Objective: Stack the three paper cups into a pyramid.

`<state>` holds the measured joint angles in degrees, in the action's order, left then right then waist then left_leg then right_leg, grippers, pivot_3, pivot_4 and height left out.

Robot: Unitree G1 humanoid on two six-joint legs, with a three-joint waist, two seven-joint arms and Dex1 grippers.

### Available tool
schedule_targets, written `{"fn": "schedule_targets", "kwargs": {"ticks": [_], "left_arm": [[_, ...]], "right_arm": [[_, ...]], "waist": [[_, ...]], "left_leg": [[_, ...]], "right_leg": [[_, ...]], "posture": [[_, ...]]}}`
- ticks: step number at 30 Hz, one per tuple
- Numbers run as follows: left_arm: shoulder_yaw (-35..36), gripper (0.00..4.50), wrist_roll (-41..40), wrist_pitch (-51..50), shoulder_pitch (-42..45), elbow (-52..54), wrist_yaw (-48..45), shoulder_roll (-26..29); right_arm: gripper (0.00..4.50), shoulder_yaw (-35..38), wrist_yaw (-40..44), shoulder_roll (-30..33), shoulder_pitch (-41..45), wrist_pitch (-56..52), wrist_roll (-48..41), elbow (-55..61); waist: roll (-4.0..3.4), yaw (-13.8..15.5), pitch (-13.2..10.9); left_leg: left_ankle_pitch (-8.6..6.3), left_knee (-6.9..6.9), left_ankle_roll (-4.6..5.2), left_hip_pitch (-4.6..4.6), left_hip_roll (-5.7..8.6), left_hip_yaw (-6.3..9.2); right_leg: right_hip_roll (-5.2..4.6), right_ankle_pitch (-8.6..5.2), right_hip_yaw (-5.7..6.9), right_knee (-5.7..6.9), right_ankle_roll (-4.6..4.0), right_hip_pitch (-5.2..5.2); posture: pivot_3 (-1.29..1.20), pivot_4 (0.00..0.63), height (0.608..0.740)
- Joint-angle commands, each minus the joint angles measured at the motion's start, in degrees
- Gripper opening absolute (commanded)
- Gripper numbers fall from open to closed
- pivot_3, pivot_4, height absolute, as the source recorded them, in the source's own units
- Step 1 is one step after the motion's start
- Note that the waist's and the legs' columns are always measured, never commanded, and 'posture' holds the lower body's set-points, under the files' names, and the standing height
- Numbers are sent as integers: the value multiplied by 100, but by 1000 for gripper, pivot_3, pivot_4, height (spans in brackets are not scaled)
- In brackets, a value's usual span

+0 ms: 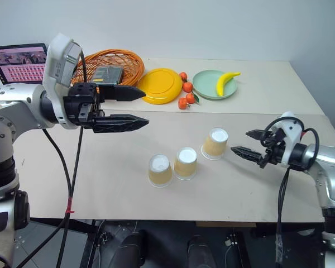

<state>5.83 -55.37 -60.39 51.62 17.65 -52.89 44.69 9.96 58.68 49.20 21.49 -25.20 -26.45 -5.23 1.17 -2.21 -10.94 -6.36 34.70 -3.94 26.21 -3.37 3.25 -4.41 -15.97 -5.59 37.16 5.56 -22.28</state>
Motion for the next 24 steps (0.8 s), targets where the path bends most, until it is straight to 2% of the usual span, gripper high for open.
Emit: {"fn": "schedule_targets", "kwargs": {"ticks": [1, 17, 20, 23, 24], "left_arm": [[204, 4399, -88, 16, -190, 301, 1, 194], [199, 4399, 38, 218, -972, 742, -85, 720], [183, 4500, 73, 250, -1039, 800, -80, 747], [183, 4500, 86, 272, -1064, 816, -78, 764], [181, 4500, 93, 279, -1066, 812, -79, 765]], "right_arm": [[4500, -60, 21, -116, 256, 248, 118, -59], [4500, -700, 269, -765, 1303, 618, 571, -1014], [3849, -795, 338, -869, 1489, 723, 686, -1261], [2803, -846, 382, -913, 1578, 810, 753, -1405], [2618, -849, 382, -927, 1600, 836, 776, -1431]], "waist": [[0, -8, 0], [1, -23, -1], [1, -19, -1], [1, -8, -1], [1, -6, -1]], "left_leg": [[0, 0, 0, 0, 0, 0], [0, -2, 0, 0, -1, 0], [0, -2, 0, 0, 0, 0], [0, -3, 0, 0, -1, 0], [0, -4, 0, 0, 0, 1]], "right_leg": [[0, 0, 0, 0, 0, 0], [1, 14, 1, 0, -24, -1], [0, 14, 1, 0, -25, -1], [1, 14, 1, 0, -25, -2], [0, 14, 2, 0, -25, -1]], "posture": [[0, 150, 732], [0, 150, 732], [0, 150, 732], [0, 150, 732], [0, 150, 732]]}}
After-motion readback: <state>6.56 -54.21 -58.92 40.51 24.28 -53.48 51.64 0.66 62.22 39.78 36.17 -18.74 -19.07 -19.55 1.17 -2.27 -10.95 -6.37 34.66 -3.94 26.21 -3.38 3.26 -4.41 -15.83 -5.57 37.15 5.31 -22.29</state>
